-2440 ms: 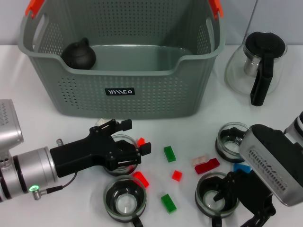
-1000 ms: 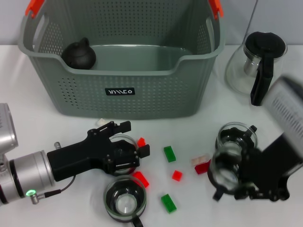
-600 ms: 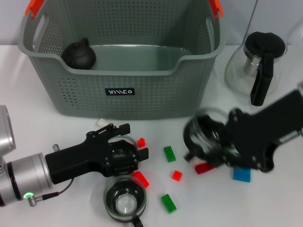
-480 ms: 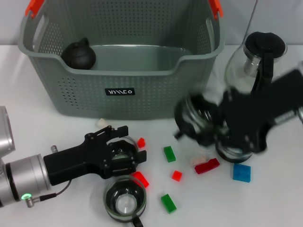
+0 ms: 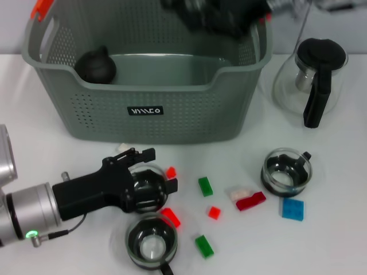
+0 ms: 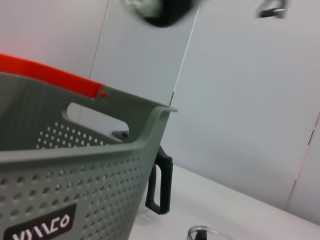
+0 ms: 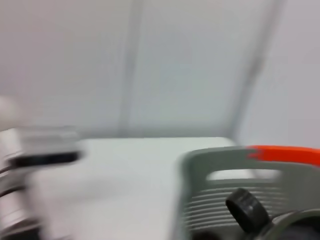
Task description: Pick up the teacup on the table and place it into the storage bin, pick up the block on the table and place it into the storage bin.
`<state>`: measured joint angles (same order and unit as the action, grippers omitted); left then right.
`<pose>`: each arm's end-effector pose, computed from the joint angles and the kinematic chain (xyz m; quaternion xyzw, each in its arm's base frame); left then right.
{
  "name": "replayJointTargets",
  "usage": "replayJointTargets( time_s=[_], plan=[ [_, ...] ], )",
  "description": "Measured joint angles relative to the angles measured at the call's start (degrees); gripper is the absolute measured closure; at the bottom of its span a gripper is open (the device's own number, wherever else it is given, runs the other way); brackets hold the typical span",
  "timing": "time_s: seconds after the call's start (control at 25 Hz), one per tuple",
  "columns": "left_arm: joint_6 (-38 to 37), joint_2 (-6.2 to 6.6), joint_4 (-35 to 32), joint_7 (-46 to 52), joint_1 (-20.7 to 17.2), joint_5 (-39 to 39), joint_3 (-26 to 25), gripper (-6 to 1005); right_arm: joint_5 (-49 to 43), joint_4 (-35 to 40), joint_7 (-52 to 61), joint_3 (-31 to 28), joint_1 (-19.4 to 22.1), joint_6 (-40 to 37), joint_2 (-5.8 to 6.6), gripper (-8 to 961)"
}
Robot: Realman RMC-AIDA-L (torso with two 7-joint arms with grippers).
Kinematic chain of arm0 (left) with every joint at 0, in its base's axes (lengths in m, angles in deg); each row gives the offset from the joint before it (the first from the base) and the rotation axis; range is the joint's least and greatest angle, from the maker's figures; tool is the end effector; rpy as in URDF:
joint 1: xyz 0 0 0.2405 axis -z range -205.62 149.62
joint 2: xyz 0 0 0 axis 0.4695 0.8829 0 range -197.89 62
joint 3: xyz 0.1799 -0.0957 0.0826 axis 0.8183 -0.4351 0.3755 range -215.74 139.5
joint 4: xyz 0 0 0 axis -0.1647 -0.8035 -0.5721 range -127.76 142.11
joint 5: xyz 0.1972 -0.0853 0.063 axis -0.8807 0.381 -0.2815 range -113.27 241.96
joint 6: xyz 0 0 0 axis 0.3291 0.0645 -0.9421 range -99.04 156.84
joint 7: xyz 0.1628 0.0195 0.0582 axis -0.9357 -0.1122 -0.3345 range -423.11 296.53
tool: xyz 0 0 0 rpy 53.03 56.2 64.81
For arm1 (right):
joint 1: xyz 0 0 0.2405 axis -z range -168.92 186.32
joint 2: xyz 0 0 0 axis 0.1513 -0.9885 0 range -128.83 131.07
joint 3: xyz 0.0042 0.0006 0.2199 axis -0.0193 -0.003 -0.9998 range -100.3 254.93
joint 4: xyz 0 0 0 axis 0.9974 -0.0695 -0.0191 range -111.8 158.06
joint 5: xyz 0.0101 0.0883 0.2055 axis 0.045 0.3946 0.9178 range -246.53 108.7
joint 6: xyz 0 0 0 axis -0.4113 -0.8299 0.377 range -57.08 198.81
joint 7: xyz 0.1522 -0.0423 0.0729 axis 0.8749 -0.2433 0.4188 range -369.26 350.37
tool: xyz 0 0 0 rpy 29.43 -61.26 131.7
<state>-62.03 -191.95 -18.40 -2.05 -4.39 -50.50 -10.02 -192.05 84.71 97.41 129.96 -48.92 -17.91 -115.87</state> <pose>-0.2564 0.2792 -0.0517 -0.8994 -0.2367 -0.3292 0.1637 0.0126 0.4149 0.0343 -0.9864 0.0144 0.1183 0.1135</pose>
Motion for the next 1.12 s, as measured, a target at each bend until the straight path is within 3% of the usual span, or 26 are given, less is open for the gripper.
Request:
replayJointTargets(
  time_s=[0.12,0.24,0.36,0.68,1.12],
  plan=[
    [0.0,-0.04,0.1,0.0,0.3,0.5,-0.1,71,-1.5,-10.7,-0.3,0.5,-4.3,10.9,1.75,895],
    [-0.1,-0.11,0.2,0.0,0.6,1.0,-0.1,71,-3.3,-19.3,-1.8,1.6,-7.4,20.9,2.28,895],
    [-0.1,-0.1,0.4,0.0,0.9,1.6,-0.1,71,-4.5,-24.7,-3.0,4.0,-9.0,30.3,1.55,896],
    [-0.2,-0.13,0.5,0.0,1.2,1.9,0.0,72,-4.8,-31.7,-4.1,12.0,-9.6,45.5,-0.9,896],
    [-0.2,-0.21,1.3,0.0,1.7,1.9,0.2,72,-4.8,-34.9,-5.5,14.2,-8.8,49.8,-1.65,896]
  ],
)
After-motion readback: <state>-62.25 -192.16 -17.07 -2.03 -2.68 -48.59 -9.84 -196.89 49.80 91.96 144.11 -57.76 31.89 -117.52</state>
